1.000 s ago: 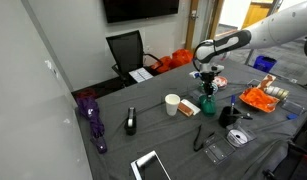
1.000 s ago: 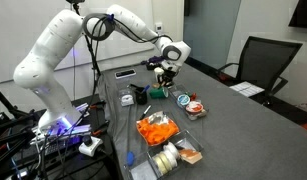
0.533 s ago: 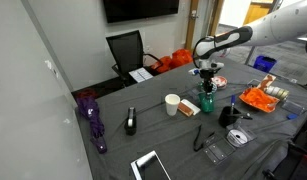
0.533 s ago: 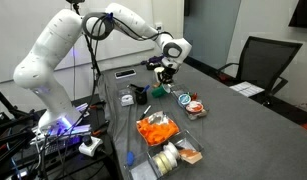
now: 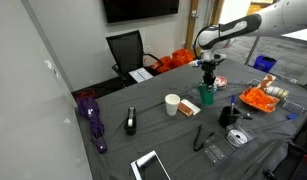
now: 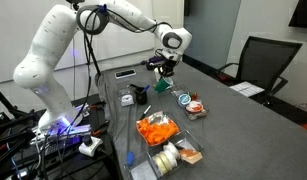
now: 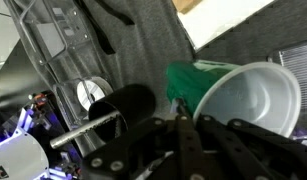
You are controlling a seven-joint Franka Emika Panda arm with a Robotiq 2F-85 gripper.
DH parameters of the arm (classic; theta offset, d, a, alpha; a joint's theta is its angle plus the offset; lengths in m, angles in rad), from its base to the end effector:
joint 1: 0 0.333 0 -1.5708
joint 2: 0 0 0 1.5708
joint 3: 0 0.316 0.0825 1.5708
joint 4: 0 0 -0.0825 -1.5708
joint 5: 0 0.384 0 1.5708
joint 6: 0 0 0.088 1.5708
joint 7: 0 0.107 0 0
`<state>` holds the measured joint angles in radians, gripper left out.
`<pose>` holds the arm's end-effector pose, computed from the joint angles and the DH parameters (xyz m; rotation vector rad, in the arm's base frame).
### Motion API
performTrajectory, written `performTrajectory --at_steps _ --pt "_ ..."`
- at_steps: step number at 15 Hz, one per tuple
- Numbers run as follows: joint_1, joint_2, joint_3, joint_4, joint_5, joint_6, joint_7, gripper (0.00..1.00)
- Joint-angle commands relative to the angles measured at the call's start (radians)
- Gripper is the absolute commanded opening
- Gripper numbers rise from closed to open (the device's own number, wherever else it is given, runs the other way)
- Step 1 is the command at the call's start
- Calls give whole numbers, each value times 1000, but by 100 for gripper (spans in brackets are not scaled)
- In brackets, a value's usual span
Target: Se the green cup straight and put the marker inside it
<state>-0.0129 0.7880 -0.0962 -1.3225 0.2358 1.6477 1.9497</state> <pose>0.6858 -0.0386 0.2384 1.3765 -2.4553 -0.5725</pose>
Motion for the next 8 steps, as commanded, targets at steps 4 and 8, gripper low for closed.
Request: performTrajectory --at_steps 4,8 --pt "-30 -170 -22 -192 -111 99 -272 1" --pt "-48 -237 -35 -365 -149 256 -450 1"
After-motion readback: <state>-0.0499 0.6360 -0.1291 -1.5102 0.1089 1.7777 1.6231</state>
